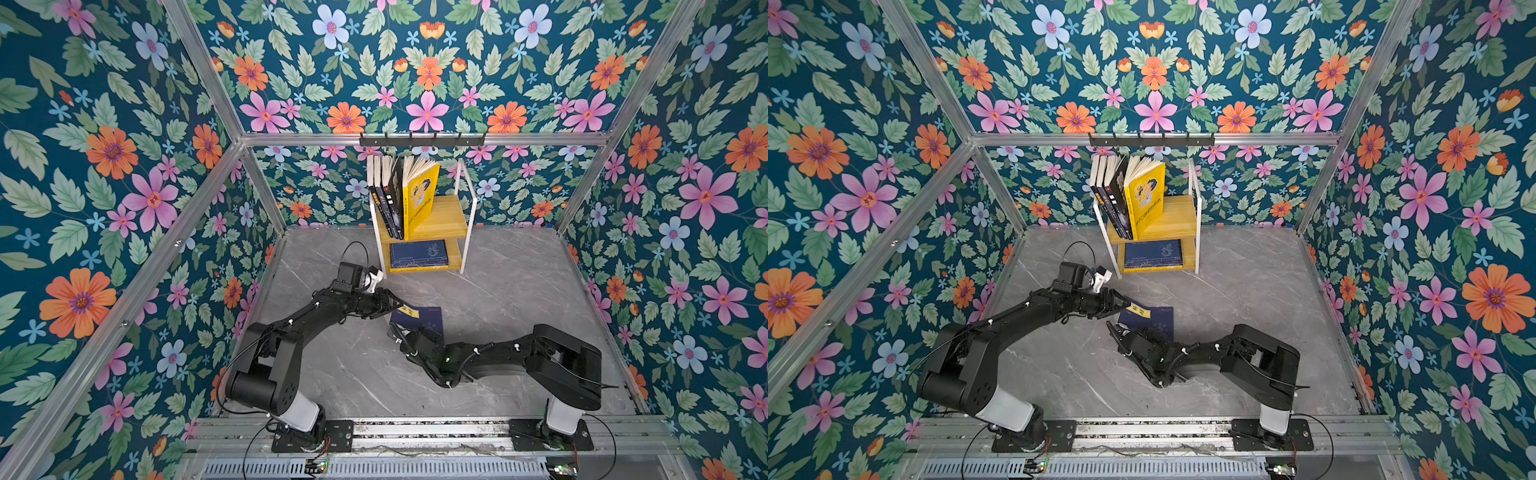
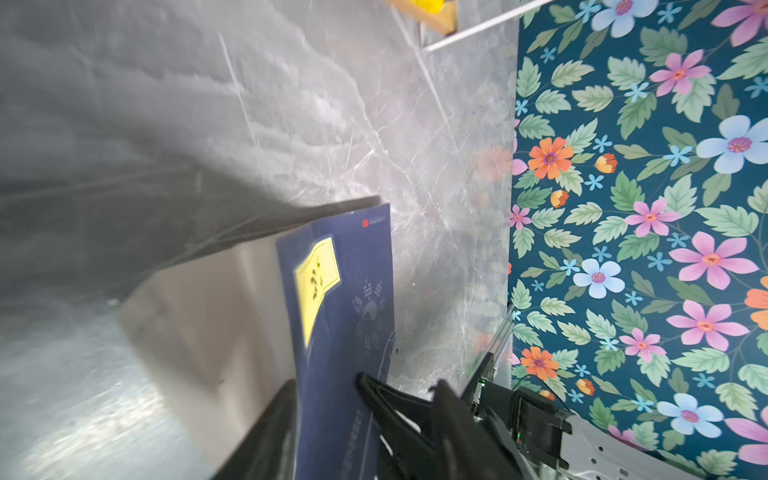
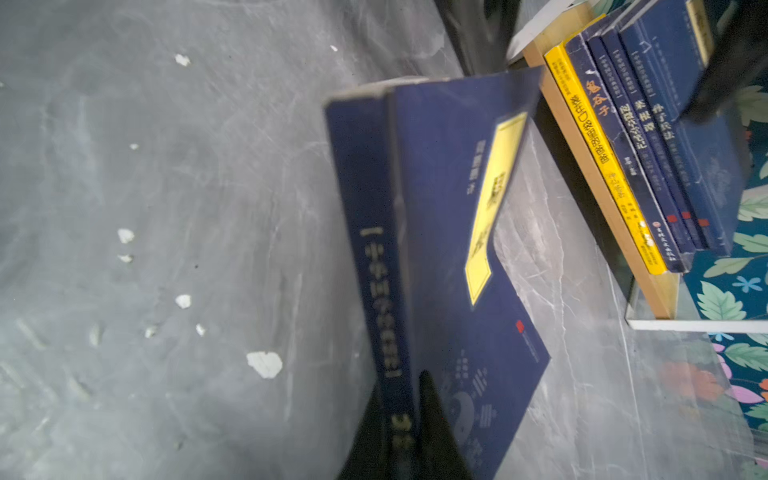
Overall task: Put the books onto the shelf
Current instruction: 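Lift the dark blue book upright with the right gripper while the left steadies it, then carry the dark blue book to the shelf with right gripper while left withdraws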
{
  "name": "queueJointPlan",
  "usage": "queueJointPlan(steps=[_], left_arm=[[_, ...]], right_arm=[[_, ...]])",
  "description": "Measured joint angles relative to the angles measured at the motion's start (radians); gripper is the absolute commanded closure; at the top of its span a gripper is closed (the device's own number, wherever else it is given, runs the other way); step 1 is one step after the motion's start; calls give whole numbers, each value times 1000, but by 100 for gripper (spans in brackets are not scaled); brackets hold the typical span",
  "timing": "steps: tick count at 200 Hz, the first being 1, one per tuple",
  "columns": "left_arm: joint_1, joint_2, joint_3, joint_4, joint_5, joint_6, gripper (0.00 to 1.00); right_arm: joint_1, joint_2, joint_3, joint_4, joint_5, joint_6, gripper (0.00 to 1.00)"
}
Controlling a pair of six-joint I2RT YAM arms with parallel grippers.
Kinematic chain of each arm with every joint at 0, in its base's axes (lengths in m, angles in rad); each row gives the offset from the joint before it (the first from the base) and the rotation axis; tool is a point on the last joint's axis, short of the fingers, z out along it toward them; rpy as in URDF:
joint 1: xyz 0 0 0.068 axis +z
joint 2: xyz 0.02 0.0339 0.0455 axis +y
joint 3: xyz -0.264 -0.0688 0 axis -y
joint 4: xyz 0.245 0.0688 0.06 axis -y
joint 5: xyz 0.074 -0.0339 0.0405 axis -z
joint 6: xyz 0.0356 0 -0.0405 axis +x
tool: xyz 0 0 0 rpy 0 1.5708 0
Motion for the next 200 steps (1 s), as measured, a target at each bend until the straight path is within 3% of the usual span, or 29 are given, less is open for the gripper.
queueJointPlan(steps=[47, 120, 155, 200], left_arm=[[124, -120, -16, -11, -59, 121, 16], [288, -253, -86, -29, -188, 286, 4], [338, -276, -88, -26, -210, 327, 0], [367, -294, -61, -37, -214, 352, 0]], right_arm=[[-17, -121, -58, -23, -51, 23, 100], [-171, -412, -75, -34, -220, 86, 100], [-262, -509, -4, -42, -260, 169, 100], [-348, -515, 168, -70, -237, 283, 100]])
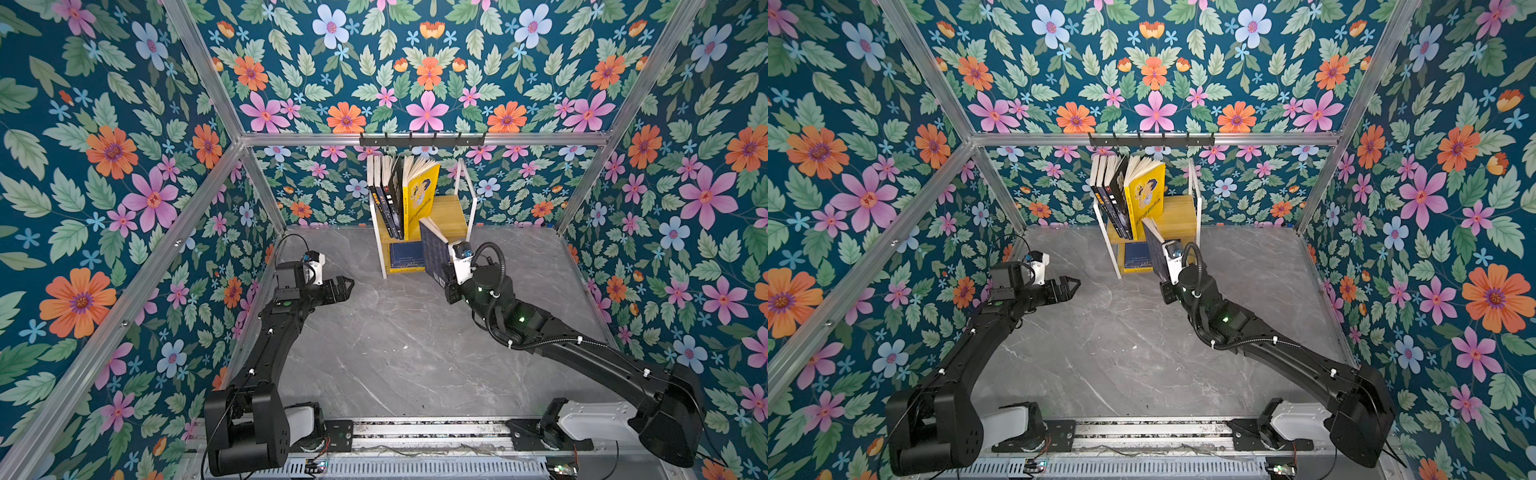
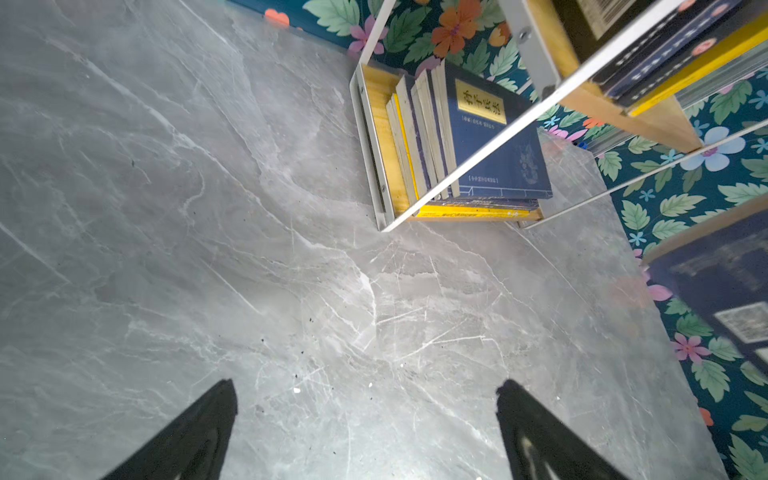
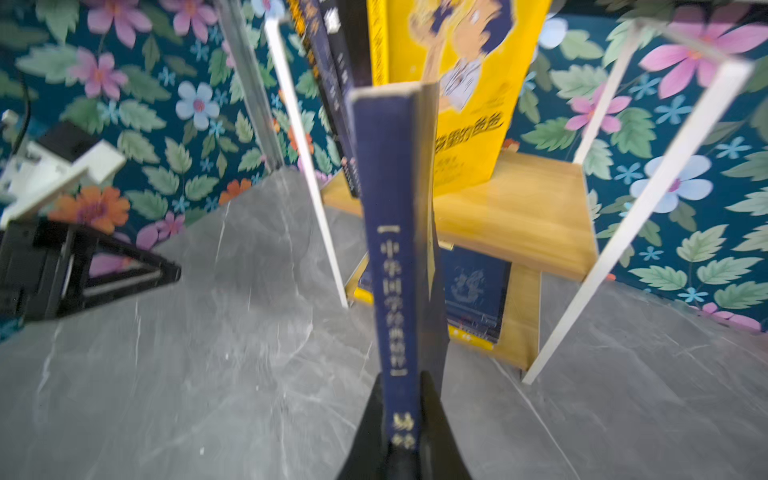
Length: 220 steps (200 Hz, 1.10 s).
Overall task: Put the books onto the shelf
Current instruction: 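Carry the dark blue book to the shelf with right gripper while left withdraws, then place the dark blue book upright beside the yellow book with the right gripper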
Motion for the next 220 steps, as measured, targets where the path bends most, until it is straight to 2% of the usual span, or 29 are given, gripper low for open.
queueJointPlan(steps=[51, 112, 160, 220], left_arm=[[8, -14, 9, -11, 4, 31, 0], [19, -38, 6, -15, 15, 57, 0], [20, -40, 1, -14, 28, 63, 0], [20, -43, -3, -14, 30, 80, 0]], right_arm=[[-82, 123, 154, 43, 60, 36, 100], [-154, 360, 332, 163, 97, 23, 100], [-189, 563, 488, 224, 1, -28, 100], [-190, 716, 651, 241, -135, -131, 100]])
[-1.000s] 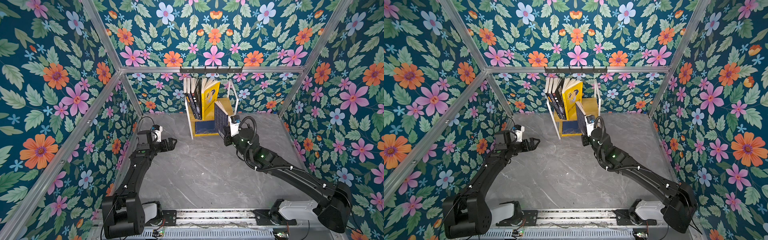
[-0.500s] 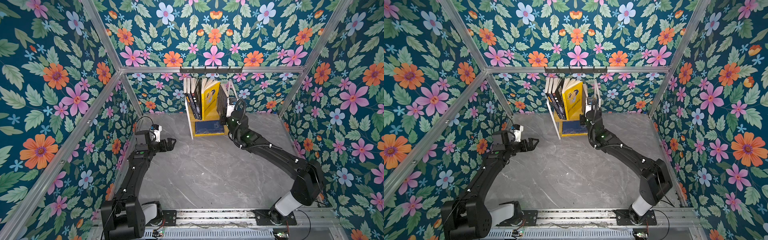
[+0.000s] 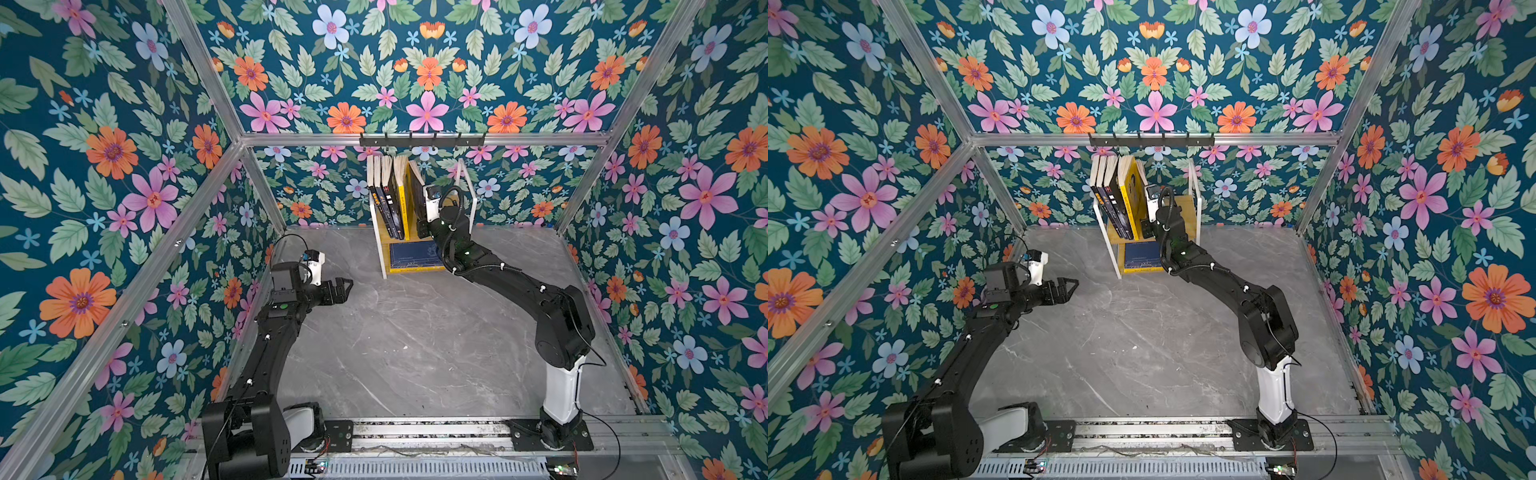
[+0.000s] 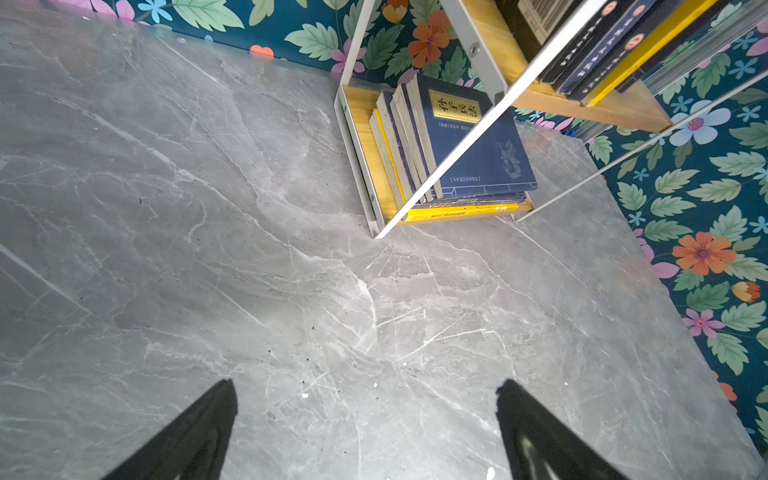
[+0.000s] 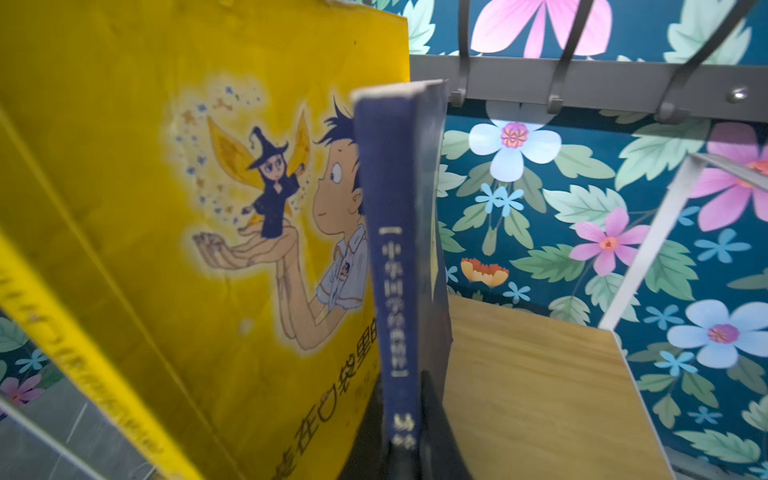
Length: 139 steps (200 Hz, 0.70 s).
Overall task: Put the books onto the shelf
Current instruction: 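Place the dark blue book upright beside the yellow book with the right gripper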
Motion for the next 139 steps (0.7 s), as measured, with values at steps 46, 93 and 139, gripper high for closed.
queueJointPlan(steps=[46, 93, 139], left_arm=[[0, 0, 0, 0, 0, 3, 0], [0, 2, -2, 1, 3, 3, 0], [0, 2, -1, 1, 3, 2, 0]], right_arm=[[-2, 44, 56, -17, -84, -47, 100], [-1, 80, 127, -68, -108, -89, 100], [-1, 49, 71, -54, -158, -115, 100]])
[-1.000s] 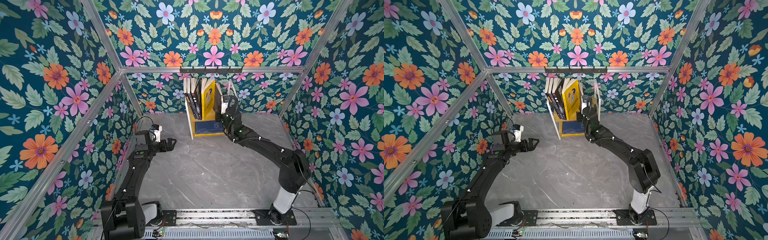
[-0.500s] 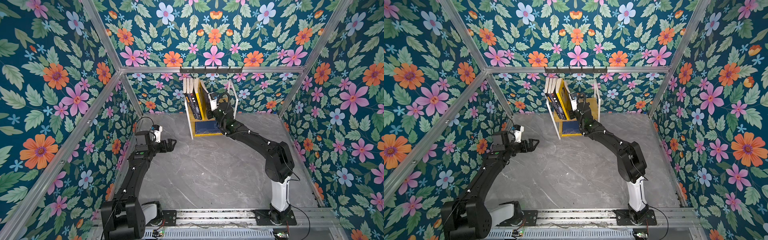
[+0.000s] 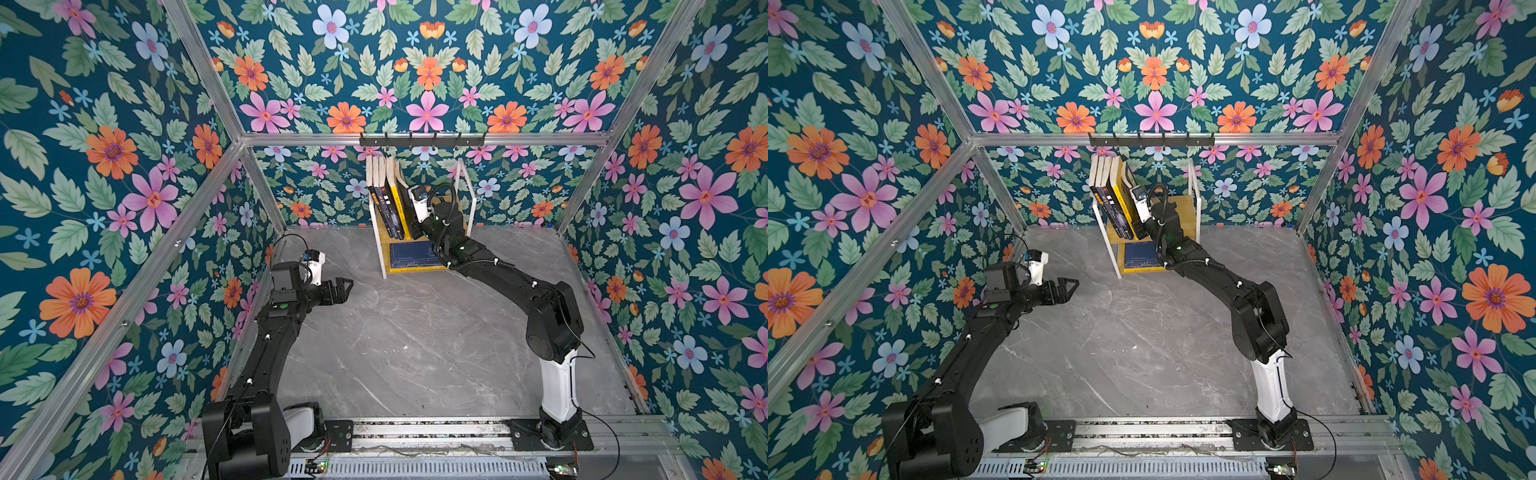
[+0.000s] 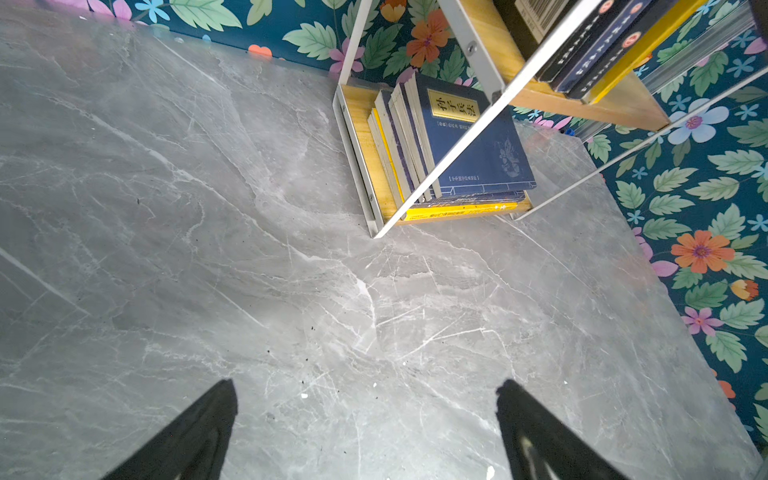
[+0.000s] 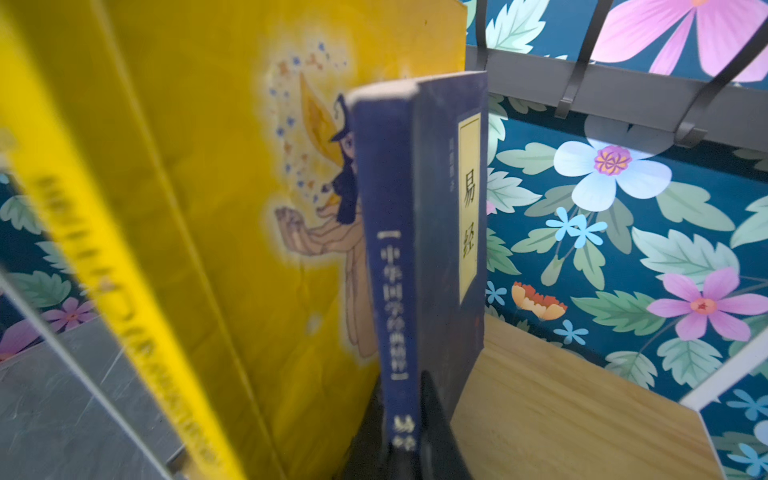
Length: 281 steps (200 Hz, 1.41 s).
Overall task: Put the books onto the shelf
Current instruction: 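Place the dark blue book upright beside the yellow book with the right gripper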
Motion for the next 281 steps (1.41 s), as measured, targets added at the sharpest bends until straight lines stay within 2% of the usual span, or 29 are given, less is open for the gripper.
queueJointPlan(steps=[101, 155, 198, 223, 253, 281], left_arm=[[1, 11, -4, 2, 3, 0, 0], [3, 13, -6, 2, 3, -3, 0], [3, 13, -6, 2, 2, -3, 0], [5, 16, -7, 2, 0, -3, 0], [7, 20, -6, 2, 2, -4, 0], [10, 21, -6, 2, 3, -8, 0]], right_arm=[[-1, -72, -81, -23, -93, -77, 100], [-2, -97, -93, -51, -129, -116, 90], [-13, -121, -103, -101, -182, -129, 78], [-23, -156, -147, -111, -222, -129, 67], [-35, -206, -218, -121, -261, -129, 64], [-54, -271, -298, -114, -291, -110, 66]])
